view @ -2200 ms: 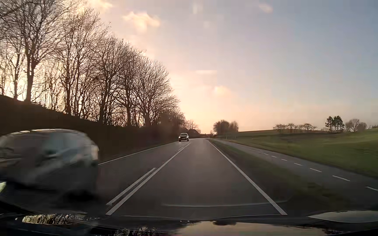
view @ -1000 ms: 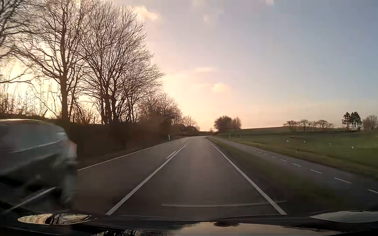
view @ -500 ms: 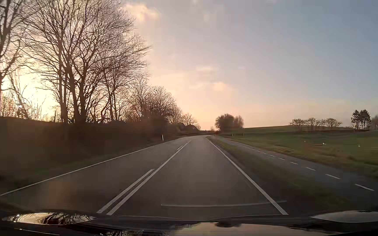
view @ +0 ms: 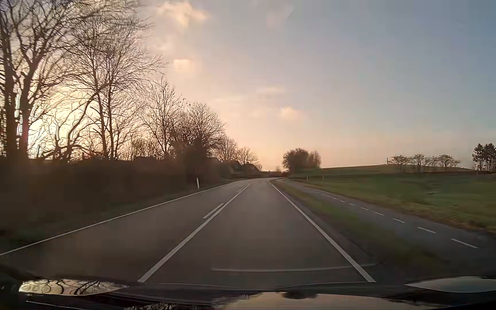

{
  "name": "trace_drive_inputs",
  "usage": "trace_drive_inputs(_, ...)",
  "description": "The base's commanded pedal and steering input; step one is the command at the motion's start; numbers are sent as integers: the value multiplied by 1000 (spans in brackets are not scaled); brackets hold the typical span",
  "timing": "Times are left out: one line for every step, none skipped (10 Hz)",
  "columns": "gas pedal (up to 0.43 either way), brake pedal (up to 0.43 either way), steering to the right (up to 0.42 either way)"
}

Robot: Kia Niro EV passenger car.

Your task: Follow the waypoints while adhering to traffic rules and regulations

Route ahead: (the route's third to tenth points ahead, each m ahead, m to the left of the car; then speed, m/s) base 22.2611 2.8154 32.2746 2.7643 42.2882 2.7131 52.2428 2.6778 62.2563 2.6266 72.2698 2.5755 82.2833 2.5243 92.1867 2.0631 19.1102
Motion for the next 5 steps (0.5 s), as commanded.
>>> trace_drive_inputs(209,0,2)
trace_drive_inputs(209,0,3)
trace_drive_inputs(197,0,2)
trace_drive_inputs(197,0,2)
trace_drive_inputs(197,0,2)
